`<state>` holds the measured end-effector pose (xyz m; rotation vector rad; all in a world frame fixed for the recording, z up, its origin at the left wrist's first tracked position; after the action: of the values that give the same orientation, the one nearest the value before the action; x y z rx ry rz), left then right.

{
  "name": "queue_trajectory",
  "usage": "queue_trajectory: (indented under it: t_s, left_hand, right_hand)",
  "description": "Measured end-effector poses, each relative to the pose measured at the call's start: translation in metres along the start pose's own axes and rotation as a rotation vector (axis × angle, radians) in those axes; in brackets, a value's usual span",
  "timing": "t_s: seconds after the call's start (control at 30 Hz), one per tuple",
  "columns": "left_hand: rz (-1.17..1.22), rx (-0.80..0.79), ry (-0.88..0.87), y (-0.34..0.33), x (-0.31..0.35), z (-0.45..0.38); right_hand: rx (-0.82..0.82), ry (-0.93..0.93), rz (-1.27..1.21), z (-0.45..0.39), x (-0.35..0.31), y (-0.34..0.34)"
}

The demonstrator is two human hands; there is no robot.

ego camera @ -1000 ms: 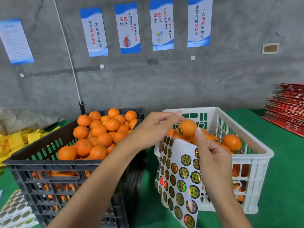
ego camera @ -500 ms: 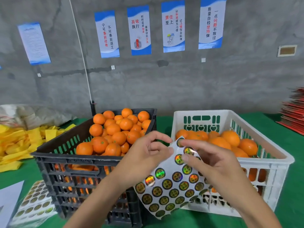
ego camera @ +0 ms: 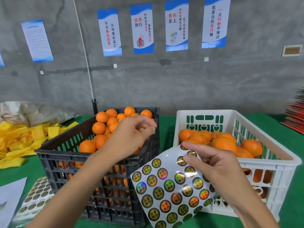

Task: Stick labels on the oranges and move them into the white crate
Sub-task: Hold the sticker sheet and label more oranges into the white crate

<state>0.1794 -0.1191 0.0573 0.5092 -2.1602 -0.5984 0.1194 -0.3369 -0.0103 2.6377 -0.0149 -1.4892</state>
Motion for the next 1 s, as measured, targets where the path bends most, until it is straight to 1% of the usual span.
queue_trajectory:
  t_s: [0.03, 0.1, 0.23, 0.3, 0.47, 0.57, 0.7, 0.8, 0.87, 0.93, 0.97, 1.0]
  left_hand:
    - [-0.127, -0.019, 0.008, 0.0, -0.012, -0.011]
    - [-0.297, -0.132, 0.105, -0.005, -0.048, -0.032]
    - [-0.454, -0.478, 0.413, -0.027, -0.121, -0.052]
    - [-0.524, -0.589, 0.511, -0.039, -0.142, -0.053]
    - [-0.55, -0.781, 0.668, -0.065, -0.162, -0.059]
    - [-0.629, -0.869, 0.674, -0.084, -0.164, -0.057]
    - [-0.68, -0.897, 0.679, -0.094, -0.17, -0.053]
    - [-0.63, -0.846, 0.684, -0.096, -0.17, -0.054]
    - [-0.589, -0.831, 0.721, -0.099, -0.175, -0.053]
    - [-0.543, -0.749, 0.764, -0.097, -0.177, -0.056]
    - [-0.551, -0.701, 0.781, -0.092, -0.176, -0.057]
    - [-0.612, -0.677, 0.778, -0.087, -0.173, -0.058]
  right_hand:
    - [0.002, -0.007, -0.005, -0.001, 0.002, 0.0]
    - [0.004, -0.024, -0.026, -0.003, 0.007, -0.002]
    - [0.016, -0.067, -0.067, -0.007, 0.015, -0.005]
    - [0.037, -0.057, -0.039, -0.008, 0.019, -0.003]
    - [0.047, -0.067, -0.04, -0.012, 0.027, -0.003]
    - [0.072, -0.068, -0.048, -0.013, 0.03, -0.003]
    - [0.077, -0.067, -0.042, -0.012, 0.029, 0.0]
    - [0.057, -0.055, -0.072, -0.012, 0.025, -0.001]
    - [0.061, -0.061, -0.077, -0.012, 0.025, 0.0]
    - [0.069, -0.064, -0.089, -0.012, 0.025, 0.001]
    - [0.074, -0.068, -0.095, -0.011, 0.026, 0.001]
    - [0.078, -0.073, -0.1, -0.011, 0.026, 0.0]
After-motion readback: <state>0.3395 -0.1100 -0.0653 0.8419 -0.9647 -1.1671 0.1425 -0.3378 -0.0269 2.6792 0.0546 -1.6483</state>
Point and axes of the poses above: each hand's wrist, its own z-axis away from the middle knuckle, its own y-axis out of the back of the hand, x = y × z, the point moved 9 cm from there along -z, towards the middle knuckle
